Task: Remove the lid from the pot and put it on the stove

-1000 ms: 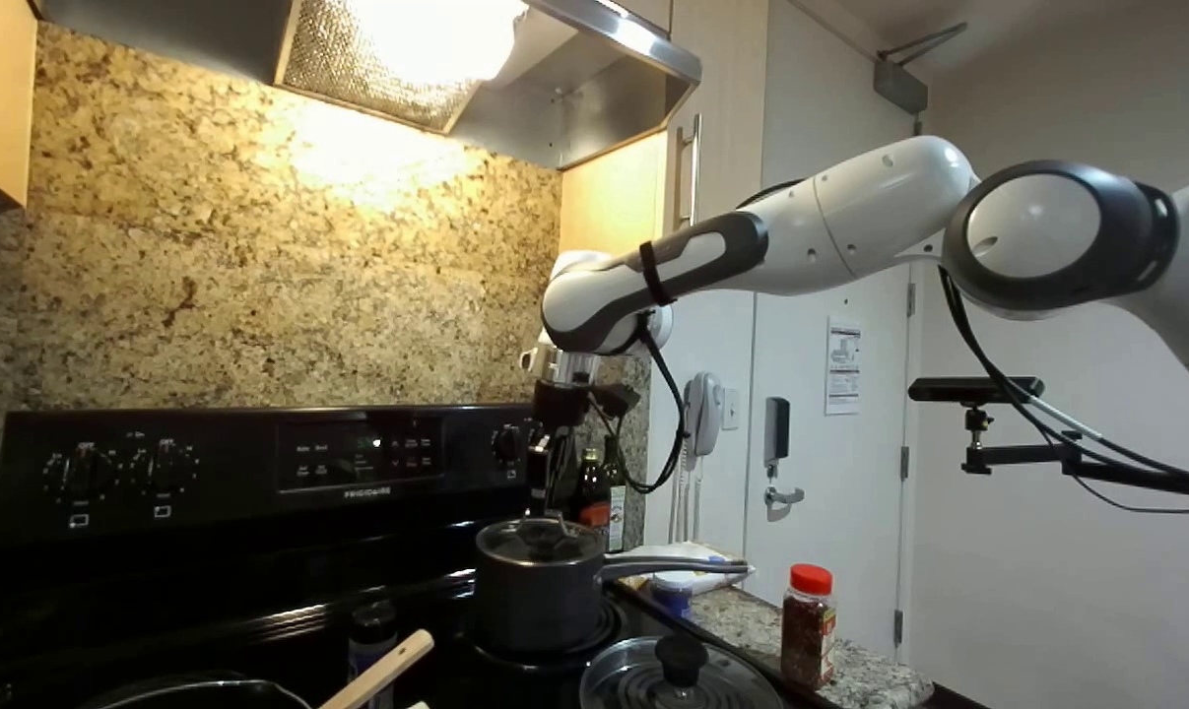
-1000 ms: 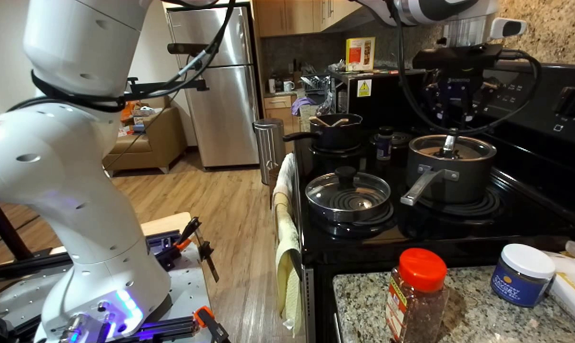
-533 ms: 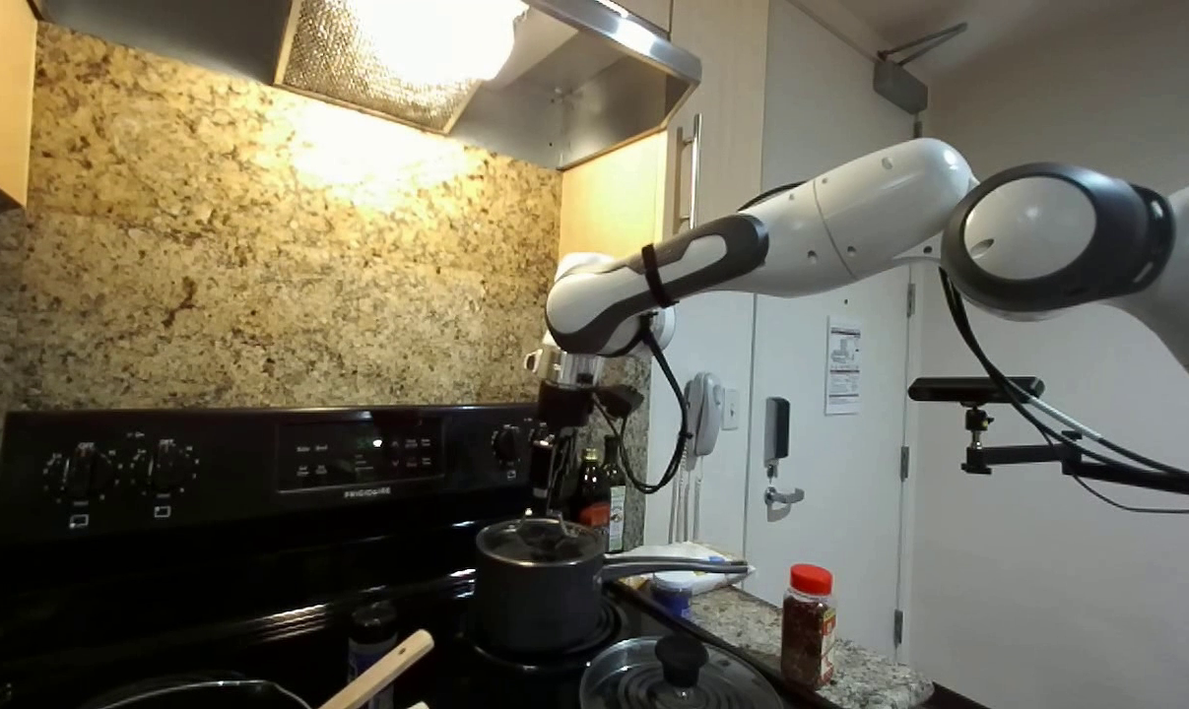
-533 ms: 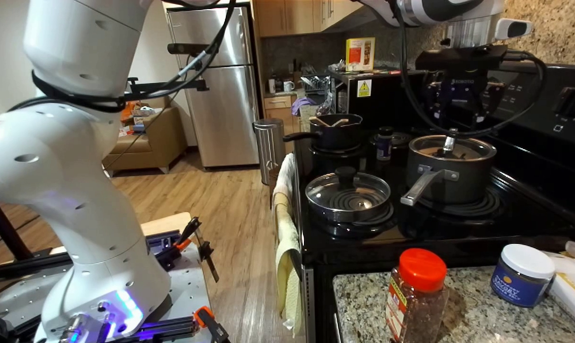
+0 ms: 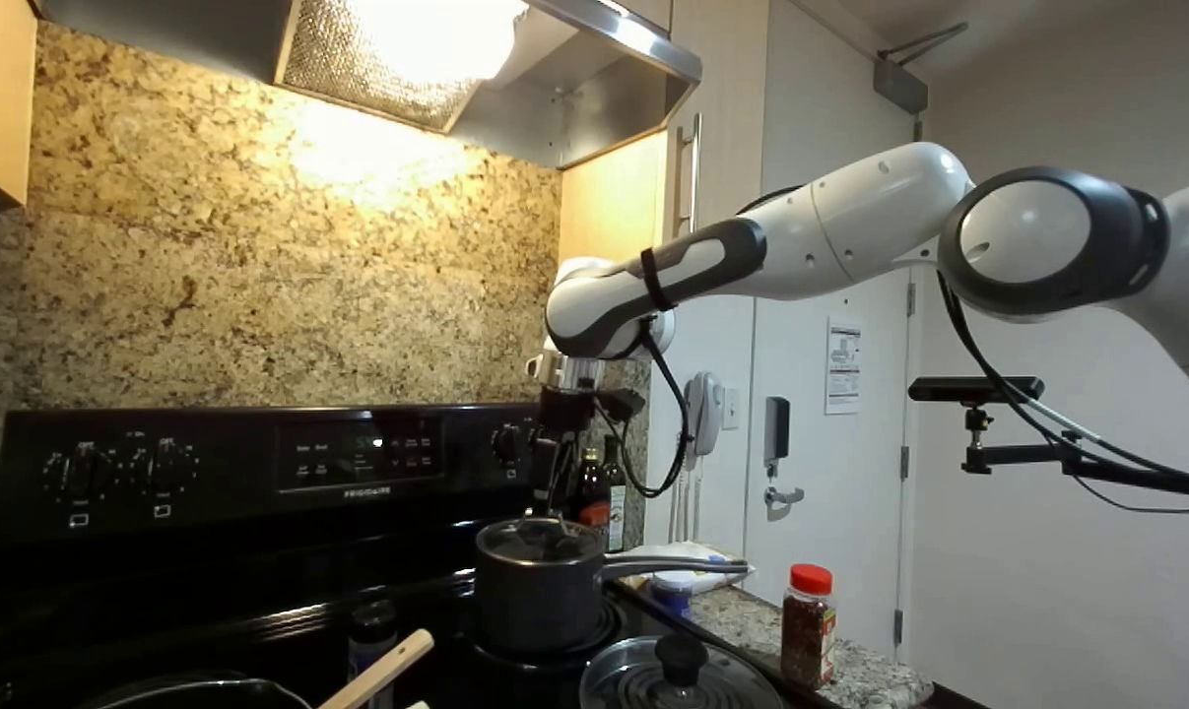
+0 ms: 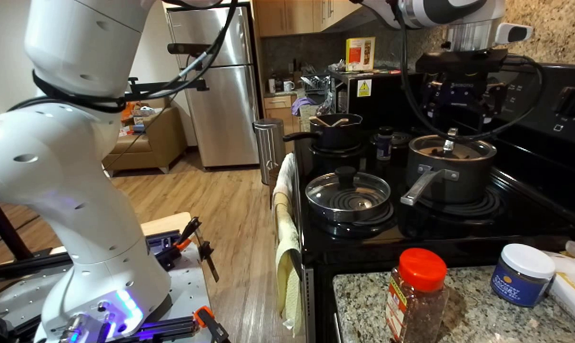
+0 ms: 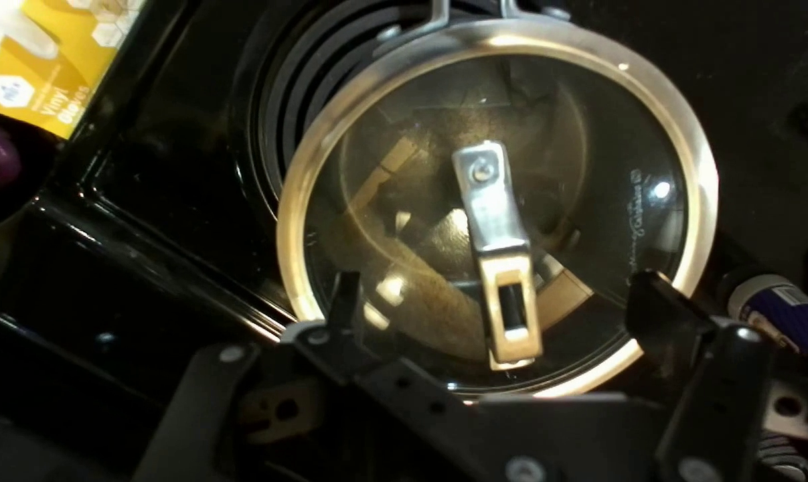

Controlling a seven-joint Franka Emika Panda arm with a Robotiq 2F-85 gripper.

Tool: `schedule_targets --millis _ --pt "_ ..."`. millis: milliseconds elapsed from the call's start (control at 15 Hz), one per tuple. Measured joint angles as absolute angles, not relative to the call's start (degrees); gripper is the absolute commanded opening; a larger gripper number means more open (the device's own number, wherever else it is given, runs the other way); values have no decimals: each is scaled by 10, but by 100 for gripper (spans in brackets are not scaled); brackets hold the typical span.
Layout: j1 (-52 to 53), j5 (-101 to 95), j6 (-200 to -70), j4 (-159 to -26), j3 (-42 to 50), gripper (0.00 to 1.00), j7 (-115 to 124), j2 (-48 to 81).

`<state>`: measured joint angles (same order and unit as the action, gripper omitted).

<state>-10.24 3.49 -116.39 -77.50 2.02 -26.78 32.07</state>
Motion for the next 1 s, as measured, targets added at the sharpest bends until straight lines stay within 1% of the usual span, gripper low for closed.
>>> schedule_targets --millis 67,667,733,867,933,1000 --pt "-102 35 -1162 -774 20 74 -268 322" --pt "-102 35 -1159 -766 19 13 -268 332" --pt "-102 35 -1159 -766 19 10 -268 332" --pt "-102 35 -1158 -766 17 7 -268 332" --pt "-102 35 -1158 -765 16 11 -268 332" --pt "-102 35 -1157 -765 15 11 -268 332"
